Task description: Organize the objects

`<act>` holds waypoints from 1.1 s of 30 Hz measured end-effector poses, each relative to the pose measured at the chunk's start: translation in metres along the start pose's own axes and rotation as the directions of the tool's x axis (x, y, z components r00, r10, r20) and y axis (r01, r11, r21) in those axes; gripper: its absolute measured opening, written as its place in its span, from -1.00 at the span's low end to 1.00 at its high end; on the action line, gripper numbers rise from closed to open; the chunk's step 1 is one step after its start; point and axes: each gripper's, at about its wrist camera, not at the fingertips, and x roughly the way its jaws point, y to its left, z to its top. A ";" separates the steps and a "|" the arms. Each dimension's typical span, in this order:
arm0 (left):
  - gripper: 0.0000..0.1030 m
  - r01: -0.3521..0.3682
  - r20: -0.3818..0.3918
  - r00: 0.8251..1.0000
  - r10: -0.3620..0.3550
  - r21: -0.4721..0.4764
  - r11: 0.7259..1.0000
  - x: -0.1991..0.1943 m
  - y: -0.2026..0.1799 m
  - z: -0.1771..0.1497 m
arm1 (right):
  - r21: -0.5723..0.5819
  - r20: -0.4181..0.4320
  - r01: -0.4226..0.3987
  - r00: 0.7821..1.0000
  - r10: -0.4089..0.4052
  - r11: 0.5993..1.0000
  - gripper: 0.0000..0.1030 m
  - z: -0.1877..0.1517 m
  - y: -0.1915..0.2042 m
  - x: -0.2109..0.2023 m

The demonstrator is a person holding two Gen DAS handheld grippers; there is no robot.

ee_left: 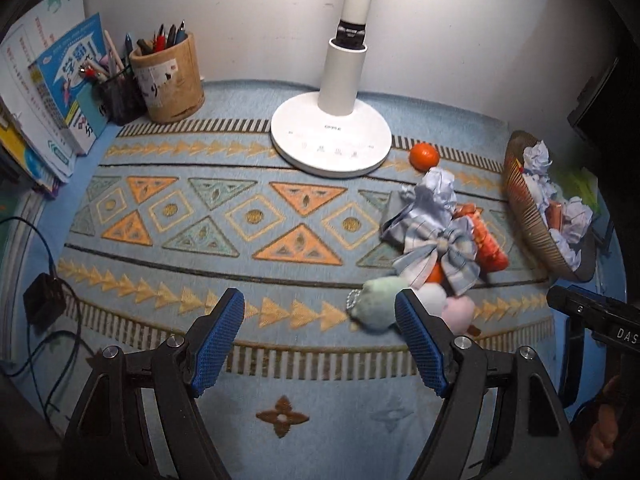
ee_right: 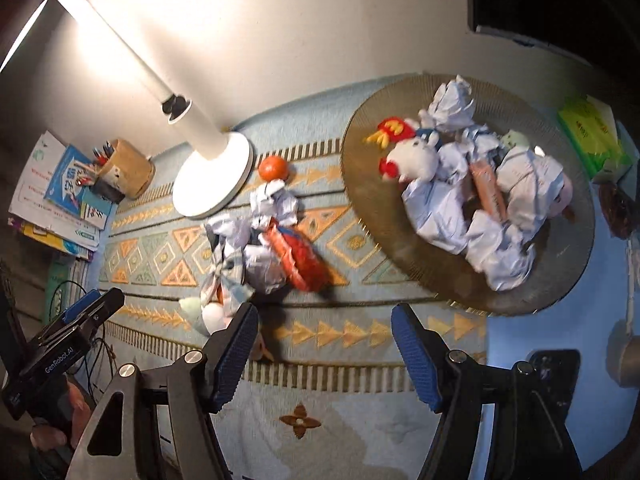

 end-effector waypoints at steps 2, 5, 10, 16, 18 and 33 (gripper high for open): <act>0.48 0.015 -0.010 1.000 -0.015 0.006 1.000 0.011 0.006 -0.011 | -0.006 -0.026 0.052 0.998 -0.052 0.999 0.31 -0.017 0.009 0.020; 0.48 0.023 -0.042 0.999 -0.023 0.003 1.000 0.034 0.011 -0.019 | -0.028 -0.014 0.112 0.994 -0.113 0.993 0.31 -0.034 0.015 0.043; 0.48 -0.022 -0.053 0.998 0.023 0.022 1.000 0.073 0.012 -0.026 | -0.026 0.009 0.163 0.987 -0.163 0.986 0.31 -0.044 0.013 0.077; 0.86 -0.060 0.024 0.998 0.059 0.078 0.995 0.085 0.008 -0.029 | -0.045 0.078 0.179 0.981 -0.175 0.983 0.38 -0.048 0.013 0.101; 1.00 -0.087 0.053 0.995 0.082 0.095 0.992 0.087 0.005 -0.031 | -0.050 0.107 0.206 0.974 -0.200 0.977 0.61 -0.048 0.013 0.105; 1.00 -0.087 0.145 0.987 0.076 0.076 0.993 0.084 0.010 -0.039 | -0.091 0.249 0.242 0.945 -0.213 0.966 1.00 -0.060 0.001 0.108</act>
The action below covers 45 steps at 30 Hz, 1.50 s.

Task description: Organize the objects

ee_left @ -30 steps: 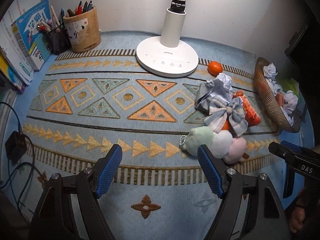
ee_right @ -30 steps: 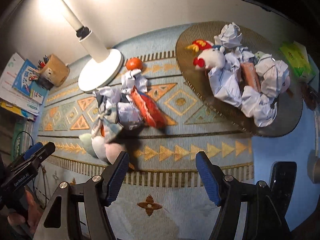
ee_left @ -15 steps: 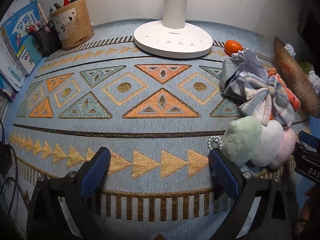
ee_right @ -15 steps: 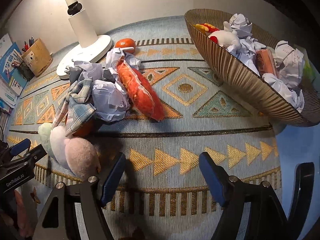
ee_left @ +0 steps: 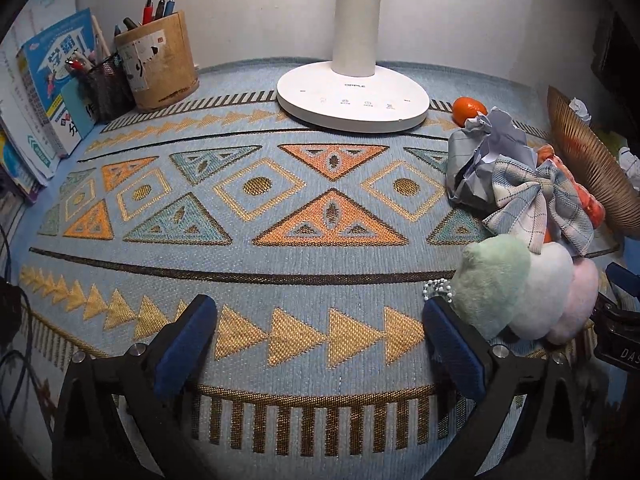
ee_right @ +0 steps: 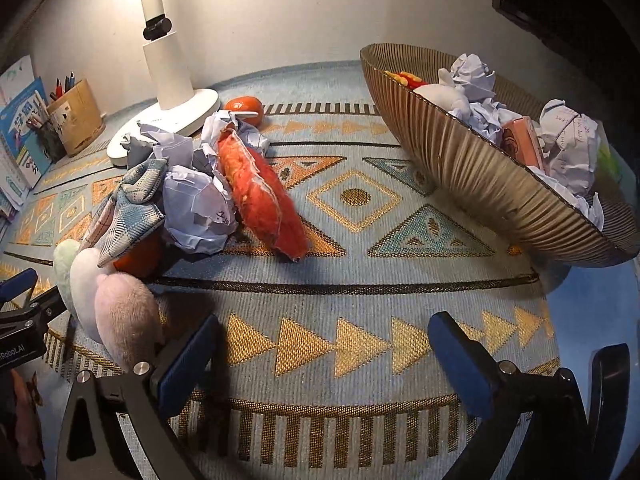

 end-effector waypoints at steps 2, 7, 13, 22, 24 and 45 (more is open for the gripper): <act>1.00 0.000 0.000 1.000 0.000 0.000 1.000 0.000 0.001 0.001 | 0.001 0.000 -0.001 1.000 0.001 1.000 1.00 -0.001 0.002 0.000; 1.00 -0.005 0.001 1.000 0.005 -0.004 1.000 0.001 0.000 -0.001 | 0.001 0.001 -0.001 1.000 0.001 1.000 1.00 -0.002 0.001 -0.001; 1.00 -0.006 0.000 1.000 0.006 -0.004 1.000 0.000 0.000 -0.002 | 0.001 0.000 -0.001 1.000 0.001 1.000 1.00 -0.001 0.002 -0.001; 1.00 -0.007 0.000 1.000 0.007 -0.006 1.000 0.000 0.001 -0.002 | 0.001 0.000 -0.001 1.000 0.001 1.000 1.00 -0.001 0.002 -0.001; 1.00 -0.008 0.000 1.000 0.008 -0.007 1.000 0.000 0.000 -0.003 | 0.000 0.000 -0.001 1.000 0.001 1.000 1.00 -0.001 0.002 -0.001; 1.00 -0.009 -0.002 1.000 0.009 -0.008 1.000 0.001 0.002 -0.002 | 0.000 0.000 -0.001 1.000 0.001 1.000 1.00 0.000 0.003 -0.001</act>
